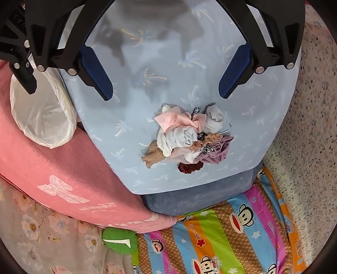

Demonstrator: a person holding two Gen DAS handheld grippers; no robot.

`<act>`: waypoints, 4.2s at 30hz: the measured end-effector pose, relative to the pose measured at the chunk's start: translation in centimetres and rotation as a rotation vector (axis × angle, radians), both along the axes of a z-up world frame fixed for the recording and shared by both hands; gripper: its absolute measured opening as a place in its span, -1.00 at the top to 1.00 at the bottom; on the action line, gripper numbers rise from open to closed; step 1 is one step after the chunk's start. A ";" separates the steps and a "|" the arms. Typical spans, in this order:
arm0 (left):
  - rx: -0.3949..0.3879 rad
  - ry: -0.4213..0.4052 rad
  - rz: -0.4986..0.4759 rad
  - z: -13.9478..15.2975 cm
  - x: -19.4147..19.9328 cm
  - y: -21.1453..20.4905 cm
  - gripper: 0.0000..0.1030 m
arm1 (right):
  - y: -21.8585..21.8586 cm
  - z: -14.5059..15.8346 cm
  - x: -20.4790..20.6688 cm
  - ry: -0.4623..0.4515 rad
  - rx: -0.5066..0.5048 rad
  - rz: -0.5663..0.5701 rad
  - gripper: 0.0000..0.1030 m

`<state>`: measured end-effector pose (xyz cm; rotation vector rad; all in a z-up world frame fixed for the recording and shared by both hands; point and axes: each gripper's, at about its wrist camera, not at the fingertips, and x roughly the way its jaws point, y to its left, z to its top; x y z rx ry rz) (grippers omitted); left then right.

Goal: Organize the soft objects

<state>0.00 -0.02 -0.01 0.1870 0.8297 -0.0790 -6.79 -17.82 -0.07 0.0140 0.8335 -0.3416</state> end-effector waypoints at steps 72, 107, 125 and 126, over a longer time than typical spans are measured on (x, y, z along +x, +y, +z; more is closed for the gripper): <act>-0.023 -0.006 0.059 0.6 -0.4 -0.2 -0.86 | -0.3 1.4 -0.3 -0.038 0.025 0.040 -0.90; -0.019 -0.005 0.049 0.8 -0.6 -0.6 -0.86 | -0.6 1.9 -0.6 -0.044 0.029 0.032 -0.90; -0.045 0.002 0.005 0.5 0.0 0.0 -0.86 | -0.4 1.8 -0.1 -0.046 0.016 0.000 -0.90; -0.049 0.003 -0.001 0.5 0.0 0.0 -0.86 | -0.4 1.7 -0.1 -0.046 0.015 -0.004 -0.90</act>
